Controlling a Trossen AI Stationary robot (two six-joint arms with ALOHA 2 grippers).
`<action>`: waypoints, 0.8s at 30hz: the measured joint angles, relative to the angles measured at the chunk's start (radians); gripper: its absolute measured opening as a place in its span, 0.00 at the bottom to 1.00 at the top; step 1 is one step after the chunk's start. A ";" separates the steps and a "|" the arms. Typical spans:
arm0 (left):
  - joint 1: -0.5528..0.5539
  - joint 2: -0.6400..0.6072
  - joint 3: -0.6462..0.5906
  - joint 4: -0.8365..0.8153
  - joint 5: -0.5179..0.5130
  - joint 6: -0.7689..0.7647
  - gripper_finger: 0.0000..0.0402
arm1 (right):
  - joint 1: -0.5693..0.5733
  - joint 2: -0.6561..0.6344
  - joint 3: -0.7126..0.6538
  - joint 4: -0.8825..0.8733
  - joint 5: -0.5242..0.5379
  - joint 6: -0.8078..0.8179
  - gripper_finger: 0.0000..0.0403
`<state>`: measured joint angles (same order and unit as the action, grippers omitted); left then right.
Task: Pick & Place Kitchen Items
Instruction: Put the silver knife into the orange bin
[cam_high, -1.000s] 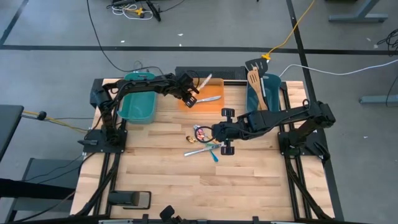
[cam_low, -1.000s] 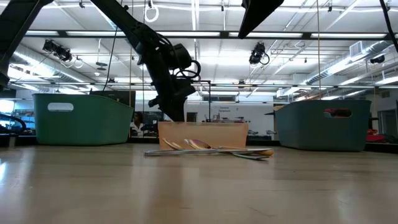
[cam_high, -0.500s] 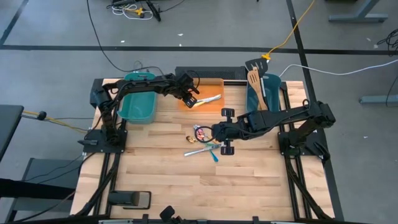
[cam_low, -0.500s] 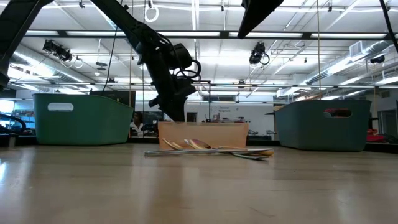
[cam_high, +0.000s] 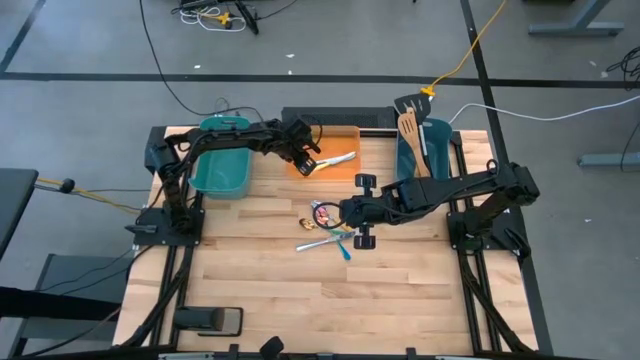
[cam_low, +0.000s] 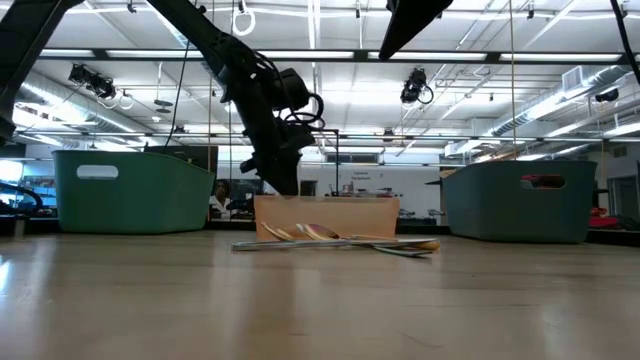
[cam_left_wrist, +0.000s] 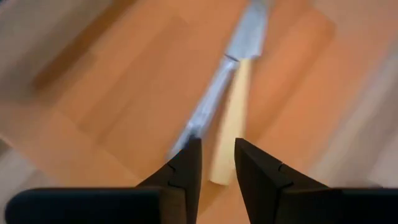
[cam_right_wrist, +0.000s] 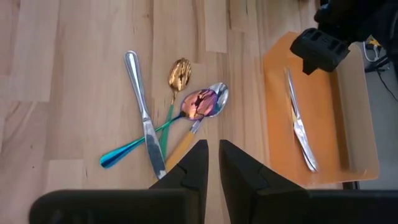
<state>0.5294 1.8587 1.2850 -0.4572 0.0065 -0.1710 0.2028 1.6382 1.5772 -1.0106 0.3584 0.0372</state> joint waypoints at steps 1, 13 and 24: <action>-0.007 -0.004 0.000 -0.002 0.008 0.000 0.25 | 0.000 0.000 0.000 0.001 0.000 0.000 0.12; -0.110 -0.177 0.000 -0.110 -0.005 0.026 0.22 | 0.000 0.000 0.000 0.044 -0.012 0.011 0.12; -0.309 -0.389 0.000 -0.361 -0.073 -0.010 0.21 | 0.001 0.000 0.000 0.052 -0.173 0.099 0.12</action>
<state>0.2206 1.4699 1.2854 -0.8178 -0.0668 -0.1808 0.2033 1.6382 1.5770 -0.9583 0.1857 0.1360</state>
